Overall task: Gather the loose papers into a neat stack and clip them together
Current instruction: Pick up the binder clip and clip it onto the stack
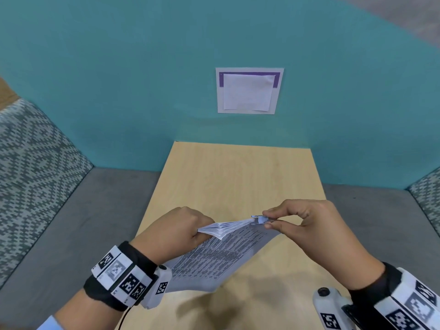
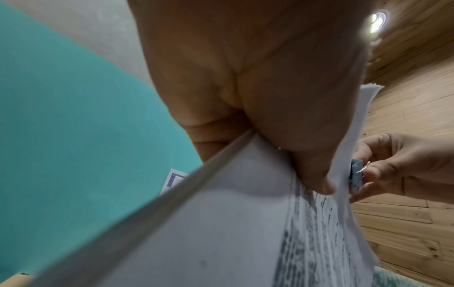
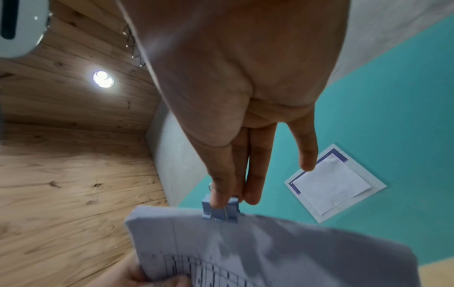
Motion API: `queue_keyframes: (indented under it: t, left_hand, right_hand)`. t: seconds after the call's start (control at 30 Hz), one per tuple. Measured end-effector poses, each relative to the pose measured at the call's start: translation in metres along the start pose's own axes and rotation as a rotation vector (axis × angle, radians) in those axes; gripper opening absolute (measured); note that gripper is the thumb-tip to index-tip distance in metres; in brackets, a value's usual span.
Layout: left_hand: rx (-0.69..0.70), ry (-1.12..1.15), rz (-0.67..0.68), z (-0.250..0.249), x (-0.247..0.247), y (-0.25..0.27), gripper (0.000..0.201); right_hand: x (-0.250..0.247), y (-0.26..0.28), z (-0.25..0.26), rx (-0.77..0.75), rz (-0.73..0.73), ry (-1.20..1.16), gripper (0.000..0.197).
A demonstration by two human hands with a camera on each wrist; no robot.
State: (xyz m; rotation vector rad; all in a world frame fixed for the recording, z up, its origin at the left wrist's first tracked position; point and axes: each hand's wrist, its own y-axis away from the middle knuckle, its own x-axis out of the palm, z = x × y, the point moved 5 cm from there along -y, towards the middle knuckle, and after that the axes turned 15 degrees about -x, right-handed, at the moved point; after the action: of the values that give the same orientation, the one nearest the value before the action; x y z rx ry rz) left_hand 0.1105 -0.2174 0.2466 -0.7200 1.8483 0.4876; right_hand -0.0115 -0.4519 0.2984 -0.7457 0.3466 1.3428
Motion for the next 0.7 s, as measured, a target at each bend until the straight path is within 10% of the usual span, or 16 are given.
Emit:
queue_keyframes:
  t: [0.7]
  left_hand:
    - [-0.059, -0.091, 0.081, 0.000, 0.003, 0.002, 0.066]
  right_hand:
    - [-0.001, -0.005, 0.005, -0.062, 0.062, 0.072, 0.019]
